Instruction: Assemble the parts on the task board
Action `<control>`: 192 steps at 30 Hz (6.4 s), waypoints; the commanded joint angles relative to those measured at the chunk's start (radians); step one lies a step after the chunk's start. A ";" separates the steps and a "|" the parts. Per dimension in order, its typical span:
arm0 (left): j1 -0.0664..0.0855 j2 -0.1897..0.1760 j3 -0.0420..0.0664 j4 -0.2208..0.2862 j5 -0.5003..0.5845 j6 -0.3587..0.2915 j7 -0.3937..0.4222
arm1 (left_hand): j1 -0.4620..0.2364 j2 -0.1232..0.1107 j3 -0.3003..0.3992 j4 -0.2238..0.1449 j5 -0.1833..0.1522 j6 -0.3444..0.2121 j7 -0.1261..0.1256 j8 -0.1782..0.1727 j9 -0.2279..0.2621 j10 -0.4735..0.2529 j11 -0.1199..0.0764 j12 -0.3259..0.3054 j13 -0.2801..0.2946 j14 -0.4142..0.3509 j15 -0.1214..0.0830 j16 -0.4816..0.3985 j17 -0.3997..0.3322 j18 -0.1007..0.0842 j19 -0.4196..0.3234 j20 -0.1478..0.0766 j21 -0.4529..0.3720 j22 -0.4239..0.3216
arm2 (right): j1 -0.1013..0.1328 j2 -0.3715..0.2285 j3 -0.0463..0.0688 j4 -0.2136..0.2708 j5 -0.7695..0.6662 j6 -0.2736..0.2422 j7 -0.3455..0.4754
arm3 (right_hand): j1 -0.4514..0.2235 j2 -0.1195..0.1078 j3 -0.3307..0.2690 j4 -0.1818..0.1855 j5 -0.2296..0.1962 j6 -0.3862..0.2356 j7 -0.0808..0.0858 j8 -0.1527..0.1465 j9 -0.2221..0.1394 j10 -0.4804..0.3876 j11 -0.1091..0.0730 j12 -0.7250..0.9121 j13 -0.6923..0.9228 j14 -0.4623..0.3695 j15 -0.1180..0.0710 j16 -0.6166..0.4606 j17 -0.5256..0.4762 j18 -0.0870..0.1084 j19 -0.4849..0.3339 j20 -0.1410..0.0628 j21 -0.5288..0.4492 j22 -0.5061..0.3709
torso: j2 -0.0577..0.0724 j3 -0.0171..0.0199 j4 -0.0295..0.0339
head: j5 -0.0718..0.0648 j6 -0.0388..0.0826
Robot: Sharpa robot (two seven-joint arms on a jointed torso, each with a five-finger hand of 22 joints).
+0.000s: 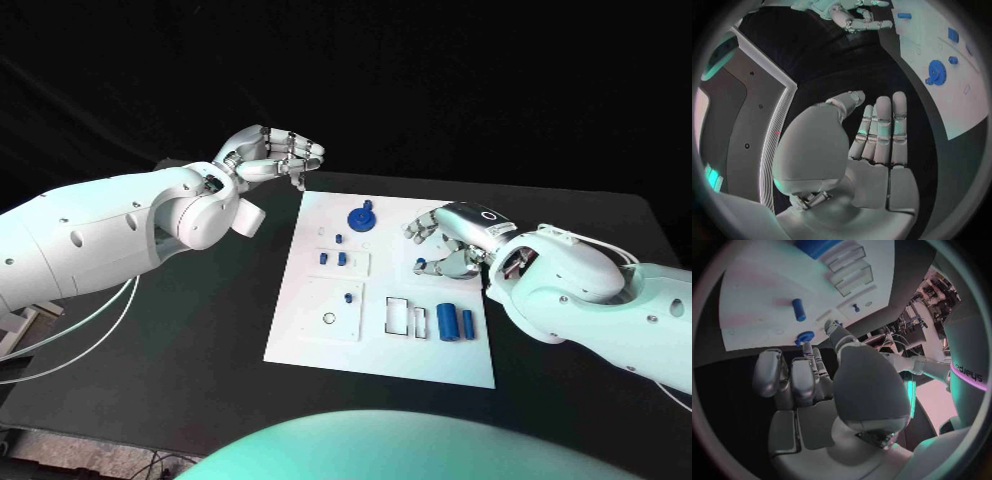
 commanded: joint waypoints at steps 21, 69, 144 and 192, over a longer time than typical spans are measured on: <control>0.000 0.011 -0.001 -0.005 0.000 0.026 -0.001 | 0.008 0.004 0.000 -0.004 0.005 -0.007 -0.001 0.008 -0.001 -0.011 0.000 0.007 -0.001 -0.006 0.000 0.002 -0.001 0.014 -0.006 0.000 -0.003 -0.001 | -0.017 0.069 -0.013 -0.133 0.049 0.140 0.052 | 0.119 0.037 -0.018 0.126 -0.016 0.076 0.012 0.005 -0.013 0.070 -0.018 0.056 -0.002 0.008 -0.012 0.037 0.024 0.007 0.026 -0.007 0.028 0.046 | -0.001 0.0027 0.0002 | 0.000 0.000; 0.000 0.012 -0.001 -0.010 0.000 0.026 -0.003 | 0.008 0.009 0.000 -0.004 0.005 -0.006 -0.001 0.011 0.000 -0.017 0.001 0.010 -0.002 -0.009 0.001 0.003 -0.002 0.014 -0.008 0.001 -0.003 0.000 | 0.005 0.031 0.002 0.000 0.056 -0.052 0.029 | 0.021 0.009 0.468 0.053 -0.114 0.227 -0.015 0.106 0.046 0.273 -0.052 -0.006 0.013 0.015 -0.040 0.072 0.039 -0.016 0.078 -0.034 0.128 0.129 | -0.005 0.0019 0.0002 | 0.003 0.000; 0.000 0.023 -0.002 -0.014 0.002 0.035 -0.010 | 0.007 0.011 0.000 -0.005 0.005 -0.007 -0.001 0.014 0.000 -0.023 0.001 0.015 -0.002 -0.011 0.001 0.005 -0.003 0.014 -0.010 0.001 -0.001 0.000 | -0.138 0.327 -0.020 -0.104 -0.049 0.107 0.019 | -0.045 -0.005 0.489 0.001 -0.084 0.194 -0.011 0.131 0.085 0.270 -0.048 -0.020 0.016 0.011 -0.037 0.067 0.019 -0.011 0.068 -0.032 0.107 0.125 | -0.001 0.0022 0.0009 | 0.034 0.000; 0.000 0.009 -0.005 -0.006 0.001 0.033 -0.012 | 0.007 0.011 0.000 -0.006 0.005 -0.008 -0.001 0.016 0.000 -0.026 0.002 0.019 -0.002 -0.012 0.002 0.006 -0.004 0.015 -0.011 0.002 -0.001 0.001 | -0.036 -0.185 -0.008 0.138 0.480 -0.065 -0.005 | -0.044 0.017 -0.052 0.230 0.078 0.025 -0.021 0.220 0.129 0.374 -0.076 1.136 1.138 0.056 -0.057 0.187 0.262 -0.035 0.124 -0.050 0.200 0.197 | -0.015 -0.0012 -0.0184 | -0.055 0.000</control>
